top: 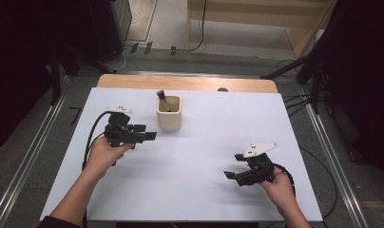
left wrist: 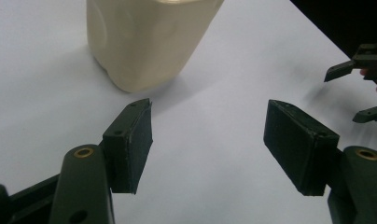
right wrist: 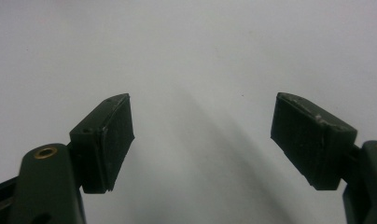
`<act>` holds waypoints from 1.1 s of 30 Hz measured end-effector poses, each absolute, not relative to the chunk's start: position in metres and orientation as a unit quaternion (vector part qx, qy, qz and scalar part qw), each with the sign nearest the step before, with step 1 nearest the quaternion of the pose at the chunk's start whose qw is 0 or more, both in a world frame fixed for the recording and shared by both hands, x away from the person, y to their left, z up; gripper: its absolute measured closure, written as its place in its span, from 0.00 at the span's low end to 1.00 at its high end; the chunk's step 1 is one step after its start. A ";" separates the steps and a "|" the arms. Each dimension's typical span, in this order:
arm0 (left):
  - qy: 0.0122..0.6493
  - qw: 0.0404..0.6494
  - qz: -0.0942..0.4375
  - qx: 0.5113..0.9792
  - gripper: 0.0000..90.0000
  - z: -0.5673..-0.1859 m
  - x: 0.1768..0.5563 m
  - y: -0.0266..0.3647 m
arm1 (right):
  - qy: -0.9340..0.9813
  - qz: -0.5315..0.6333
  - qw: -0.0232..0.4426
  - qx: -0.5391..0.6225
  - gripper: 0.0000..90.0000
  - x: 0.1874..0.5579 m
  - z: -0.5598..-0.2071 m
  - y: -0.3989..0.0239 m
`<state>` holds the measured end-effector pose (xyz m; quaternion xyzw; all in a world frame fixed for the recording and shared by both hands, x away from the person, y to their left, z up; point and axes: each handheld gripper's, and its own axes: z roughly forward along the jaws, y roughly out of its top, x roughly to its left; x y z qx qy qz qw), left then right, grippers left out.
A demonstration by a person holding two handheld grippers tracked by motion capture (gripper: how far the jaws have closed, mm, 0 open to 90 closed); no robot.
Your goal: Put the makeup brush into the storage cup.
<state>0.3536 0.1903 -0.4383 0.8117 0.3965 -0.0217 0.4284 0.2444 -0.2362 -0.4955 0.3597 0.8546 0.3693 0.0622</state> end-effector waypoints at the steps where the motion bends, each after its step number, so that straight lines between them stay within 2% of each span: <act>1: 0.397 0.427 -0.022 0.812 0.37 -0.439 0.352 0.191 | 0.855 0.369 0.062 0.360 0.25 0.244 -0.496 -0.236; 33: 0.362 0.397 -0.003 0.843 0.37 -0.459 0.316 0.208 | 0.854 0.371 0.059 0.360 0.25 0.244 -0.495 -0.237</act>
